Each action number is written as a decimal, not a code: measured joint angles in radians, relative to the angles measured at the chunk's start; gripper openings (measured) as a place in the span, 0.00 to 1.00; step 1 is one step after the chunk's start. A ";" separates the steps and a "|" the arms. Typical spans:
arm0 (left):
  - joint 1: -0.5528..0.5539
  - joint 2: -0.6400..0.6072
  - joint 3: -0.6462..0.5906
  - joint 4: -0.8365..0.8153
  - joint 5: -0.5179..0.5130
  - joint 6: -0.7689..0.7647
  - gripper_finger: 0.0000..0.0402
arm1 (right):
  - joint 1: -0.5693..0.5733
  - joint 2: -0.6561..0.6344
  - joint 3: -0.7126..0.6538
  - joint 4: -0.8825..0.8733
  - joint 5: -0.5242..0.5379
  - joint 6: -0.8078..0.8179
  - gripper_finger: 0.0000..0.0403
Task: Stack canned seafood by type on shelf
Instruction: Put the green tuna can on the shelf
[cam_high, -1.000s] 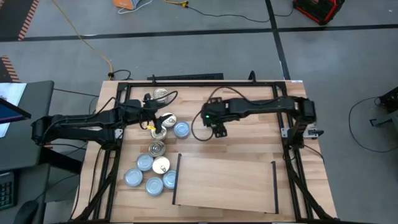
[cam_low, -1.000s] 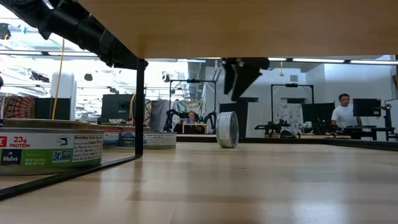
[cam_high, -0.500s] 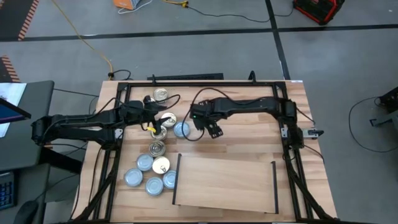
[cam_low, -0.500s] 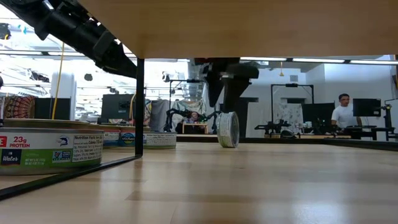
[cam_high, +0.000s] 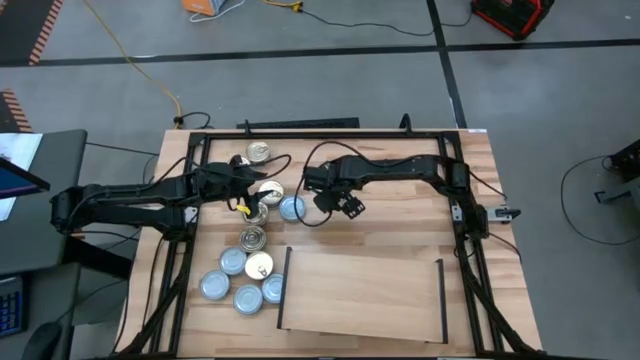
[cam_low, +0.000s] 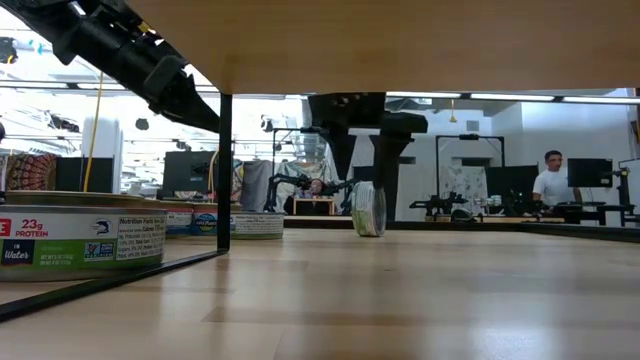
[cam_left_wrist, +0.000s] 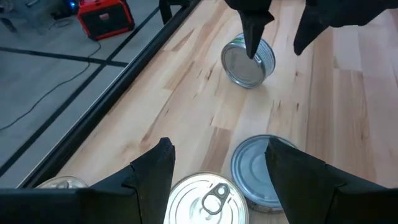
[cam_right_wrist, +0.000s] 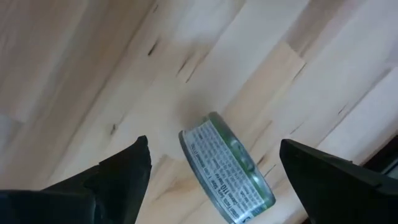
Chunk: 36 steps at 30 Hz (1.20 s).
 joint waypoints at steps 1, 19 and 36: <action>0.000 0.000 0.000 -0.001 0.000 0.000 0.60 | -0.002 0.000 0.000 -0.005 0.000 -0.020 0.96; 0.000 0.000 0.000 -0.038 0.000 -0.002 0.60 | -0.076 0.000 -0.018 -0.028 0.004 -0.304 0.81; 0.000 0.000 0.000 -0.048 -0.006 0.000 0.60 | -0.113 0.000 -0.089 0.030 -0.092 -0.334 0.55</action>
